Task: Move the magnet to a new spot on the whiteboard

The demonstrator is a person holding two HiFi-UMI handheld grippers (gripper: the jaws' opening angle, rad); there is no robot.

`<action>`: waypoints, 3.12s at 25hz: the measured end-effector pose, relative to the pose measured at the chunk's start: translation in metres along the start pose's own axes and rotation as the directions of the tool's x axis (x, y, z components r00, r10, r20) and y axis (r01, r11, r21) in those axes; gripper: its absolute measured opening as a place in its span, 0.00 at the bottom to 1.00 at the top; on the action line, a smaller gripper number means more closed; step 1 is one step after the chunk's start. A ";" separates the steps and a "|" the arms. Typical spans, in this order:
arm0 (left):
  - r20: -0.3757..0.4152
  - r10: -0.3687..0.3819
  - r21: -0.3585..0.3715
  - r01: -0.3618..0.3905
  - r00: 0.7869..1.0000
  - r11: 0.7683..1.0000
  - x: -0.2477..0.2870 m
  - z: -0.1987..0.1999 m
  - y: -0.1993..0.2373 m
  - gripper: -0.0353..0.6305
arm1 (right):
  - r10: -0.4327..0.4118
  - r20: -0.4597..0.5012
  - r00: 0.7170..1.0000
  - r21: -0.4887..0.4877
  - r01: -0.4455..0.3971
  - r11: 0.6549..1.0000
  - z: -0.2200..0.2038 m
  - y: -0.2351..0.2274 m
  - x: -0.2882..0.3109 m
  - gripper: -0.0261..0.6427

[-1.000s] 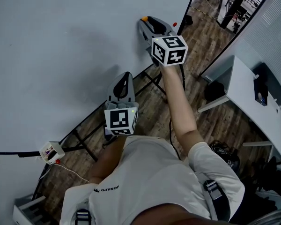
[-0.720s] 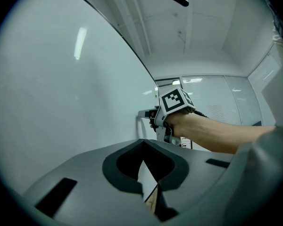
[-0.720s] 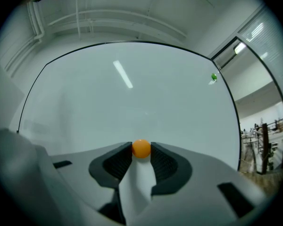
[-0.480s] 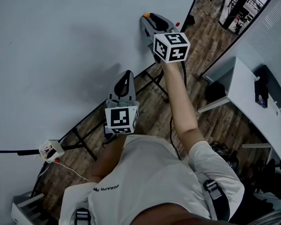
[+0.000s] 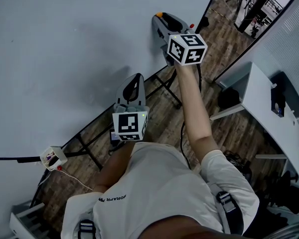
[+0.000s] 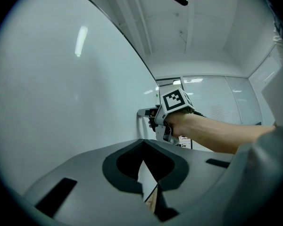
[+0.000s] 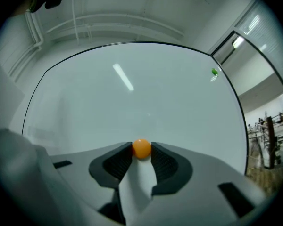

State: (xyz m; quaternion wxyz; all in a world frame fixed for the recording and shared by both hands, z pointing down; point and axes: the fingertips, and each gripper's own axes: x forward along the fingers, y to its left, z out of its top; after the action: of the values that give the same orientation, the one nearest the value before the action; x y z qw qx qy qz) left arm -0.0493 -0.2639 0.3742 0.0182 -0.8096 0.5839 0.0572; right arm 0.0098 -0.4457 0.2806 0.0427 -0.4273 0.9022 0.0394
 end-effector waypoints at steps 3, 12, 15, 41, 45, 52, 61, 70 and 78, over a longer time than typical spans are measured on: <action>-0.003 -0.006 0.000 0.006 1.000 1.000 0.000 -0.001 -0.001 0.05 | 0.016 -0.001 1.000 0.004 -0.016 1.000 -0.001 0.000 0.000 0.24; -0.011 -0.010 0.008 0.010 1.000 1.000 0.001 -0.005 -0.002 0.05 | 0.034 0.008 0.999 0.014 -0.034 0.999 -0.006 0.001 -0.002 0.29; -0.011 -0.006 0.014 0.007 1.000 1.000 0.001 -0.004 -0.001 0.05 | 0.036 0.020 0.999 0.003 -0.037 0.999 -0.004 0.004 -0.003 0.29; -0.012 -0.005 0.012 0.005 1.000 1.000 -0.001 -0.003 0.000 0.05 | 0.023 -0.002 1.000 0.051 -0.022 0.998 -0.028 0.026 -0.052 0.06; -0.014 -0.002 0.011 0.002 1.000 1.000 -0.003 -0.003 0.002 0.05 | 0.015 -0.010 1.000 0.079 -0.014 0.997 -0.034 0.030 -0.061 0.06; -0.017 -0.003 0.006 0.003 1.000 1.000 -0.007 -0.004 0.001 0.05 | -0.004 -0.023 1.000 0.087 0.006 0.996 -0.045 0.040 -0.077 0.06; -0.030 -0.011 0.004 0.011 1.000 1.000 -0.017 -0.005 0.004 0.05 | -0.026 -0.031 0.999 0.060 0.027 0.998 -0.054 0.065 -0.100 0.06; -0.017 -0.007 0.009 0.007 1.000 1.000 -0.026 0.003 0.008 0.05 | -0.031 -0.055 0.998 0.040 0.033 0.999 -0.064 0.091 -0.117 0.06; -0.017 0.000 0.004 0.000 1.000 1.000 -0.030 0.000 0.015 0.05 | -0.056 -0.055 0.997 0.034 0.058 0.998 -0.077 0.105 -0.129 0.06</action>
State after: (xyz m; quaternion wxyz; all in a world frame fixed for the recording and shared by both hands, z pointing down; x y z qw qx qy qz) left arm -0.0726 -0.2401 0.3784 0.0148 -0.8099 0.5843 0.0492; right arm 0.0068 -0.2884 0.3753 0.0269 -0.4531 0.8910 0.0104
